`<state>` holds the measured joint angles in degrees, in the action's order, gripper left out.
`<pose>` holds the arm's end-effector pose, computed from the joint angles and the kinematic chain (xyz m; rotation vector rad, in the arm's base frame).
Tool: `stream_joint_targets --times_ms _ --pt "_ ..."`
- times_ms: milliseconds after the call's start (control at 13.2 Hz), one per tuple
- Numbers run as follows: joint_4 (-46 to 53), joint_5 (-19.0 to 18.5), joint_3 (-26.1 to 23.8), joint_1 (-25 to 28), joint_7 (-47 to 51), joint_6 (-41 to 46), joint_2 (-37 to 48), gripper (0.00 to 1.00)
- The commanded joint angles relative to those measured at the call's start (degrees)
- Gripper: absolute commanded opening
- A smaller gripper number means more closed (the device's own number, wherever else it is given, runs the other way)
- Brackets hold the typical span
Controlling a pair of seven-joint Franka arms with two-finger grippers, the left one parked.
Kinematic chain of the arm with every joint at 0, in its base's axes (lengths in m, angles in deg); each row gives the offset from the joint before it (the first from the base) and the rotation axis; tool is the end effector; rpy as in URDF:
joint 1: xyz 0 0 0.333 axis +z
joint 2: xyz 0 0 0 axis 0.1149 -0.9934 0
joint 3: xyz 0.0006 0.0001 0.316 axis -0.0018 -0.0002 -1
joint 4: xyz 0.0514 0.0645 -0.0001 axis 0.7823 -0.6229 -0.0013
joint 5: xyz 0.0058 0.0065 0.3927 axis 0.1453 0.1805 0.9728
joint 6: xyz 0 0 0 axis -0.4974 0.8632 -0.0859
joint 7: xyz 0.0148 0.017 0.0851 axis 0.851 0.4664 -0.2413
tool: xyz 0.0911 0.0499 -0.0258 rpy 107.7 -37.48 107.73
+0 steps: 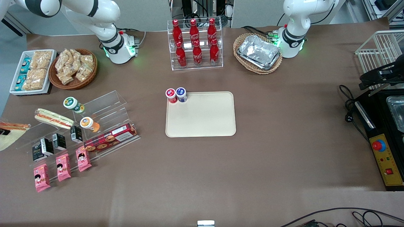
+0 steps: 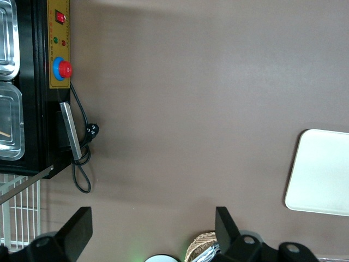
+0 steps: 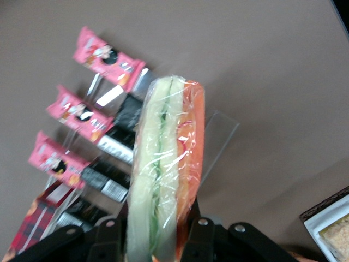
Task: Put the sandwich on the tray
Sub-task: 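Lift the sandwich out of the rack with the right gripper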
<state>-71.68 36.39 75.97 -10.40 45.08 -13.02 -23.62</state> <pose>0.5828 -0.3165 0.4579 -2.9424 0.9407 0.0815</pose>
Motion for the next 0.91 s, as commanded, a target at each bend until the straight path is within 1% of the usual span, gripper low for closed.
stream_joint_targets --times_ms 0,76,227,379,455,606,833 --pt "1.8 0.9 -1.2 3.2 -1.8 5.9 4.4 0.41" --pt "2.6 0.4 -1.2 5.0 -2.1 7.6 5.1 0.42" --pt "3.9 -1.1 -1.2 8.3 -5.6 11.1 6.1 0.46" --pt "4.0 -1.0 -1.5 12.0 -7.9 14.6 7.7 0.46" --pt "4.0 -1.0 -1.5 14.7 -8.3 15.8 8.4 0.46" --pt "4.0 -1.1 -1.4 19.5 -12.6 17.7 9.6 0.45" --pt "3.9 -1.1 -1.6 27.3 -18.6 17.9 10.7 0.45"
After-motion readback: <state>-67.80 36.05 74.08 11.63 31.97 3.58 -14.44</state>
